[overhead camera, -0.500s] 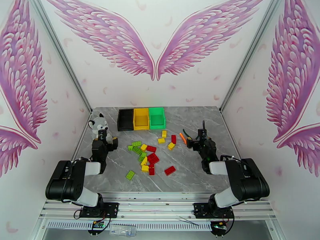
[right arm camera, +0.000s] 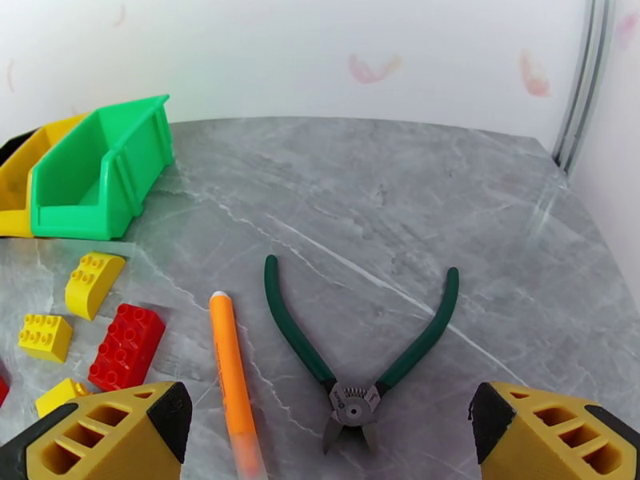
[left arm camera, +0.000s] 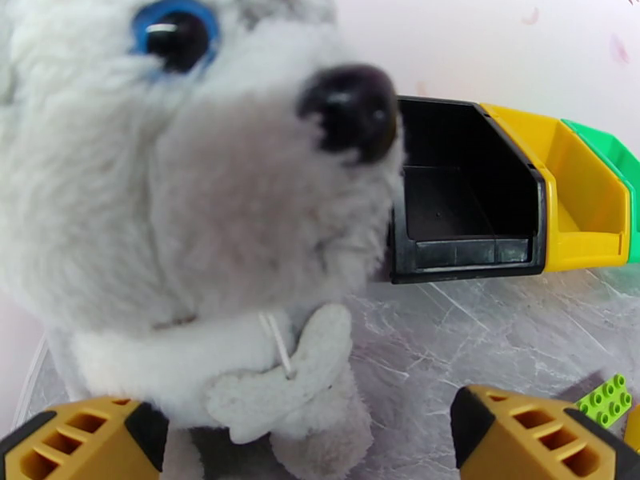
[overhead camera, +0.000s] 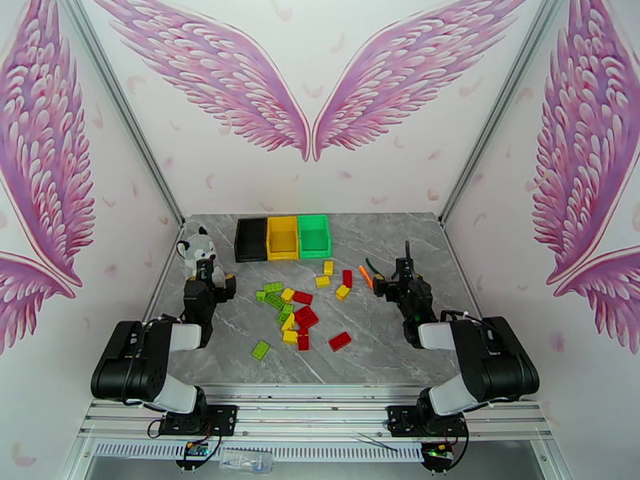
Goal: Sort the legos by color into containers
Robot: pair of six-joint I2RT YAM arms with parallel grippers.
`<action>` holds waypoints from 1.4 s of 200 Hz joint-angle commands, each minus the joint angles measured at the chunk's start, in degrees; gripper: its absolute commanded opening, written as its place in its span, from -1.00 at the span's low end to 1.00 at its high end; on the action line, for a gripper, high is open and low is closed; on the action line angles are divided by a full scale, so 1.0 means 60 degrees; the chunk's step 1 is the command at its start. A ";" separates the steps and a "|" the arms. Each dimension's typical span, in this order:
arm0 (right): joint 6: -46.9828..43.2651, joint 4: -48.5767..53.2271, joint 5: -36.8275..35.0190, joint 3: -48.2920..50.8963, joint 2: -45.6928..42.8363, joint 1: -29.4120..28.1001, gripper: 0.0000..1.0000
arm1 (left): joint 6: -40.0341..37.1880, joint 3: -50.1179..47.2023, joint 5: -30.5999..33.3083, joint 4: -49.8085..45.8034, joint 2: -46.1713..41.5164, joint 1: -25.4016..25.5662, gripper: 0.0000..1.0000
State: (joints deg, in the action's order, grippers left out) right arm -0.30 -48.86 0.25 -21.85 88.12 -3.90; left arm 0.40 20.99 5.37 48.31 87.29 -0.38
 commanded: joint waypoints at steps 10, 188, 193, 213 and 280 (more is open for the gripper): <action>-0.0108 -0.0034 0.0049 -0.0204 0.0116 -0.0028 0.97 | -0.0029 0.0235 -0.0104 0.0198 0.0072 -0.0068 0.98; 0.0146 0.1165 -0.0573 -0.0163 -0.1464 0.0006 0.98 | 0.0140 -0.0115 0.0741 -0.0917 -0.1992 0.0063 0.97; 0.0185 0.1482 -0.0583 -0.0164 -0.1758 0.0003 0.98 | 0.0115 -0.0120 0.0826 -0.1131 -0.2325 0.0116 0.97; 0.0927 0.3519 -0.1133 -0.0513 -0.3178 -0.0038 0.97 | 0.0430 -0.0291 0.0959 -0.1477 -0.3681 0.0285 0.97; 0.5620 1.2281 -0.1633 -0.3630 -0.4385 -0.0024 0.98 | 0.4421 0.1771 0.3045 -0.8449 -0.6975 0.0547 0.97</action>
State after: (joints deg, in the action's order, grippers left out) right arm 20.62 1.78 -11.62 -40.25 61.56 -3.90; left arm 15.57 24.97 17.80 20.56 47.16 2.74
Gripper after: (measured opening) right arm 0.988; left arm 0.987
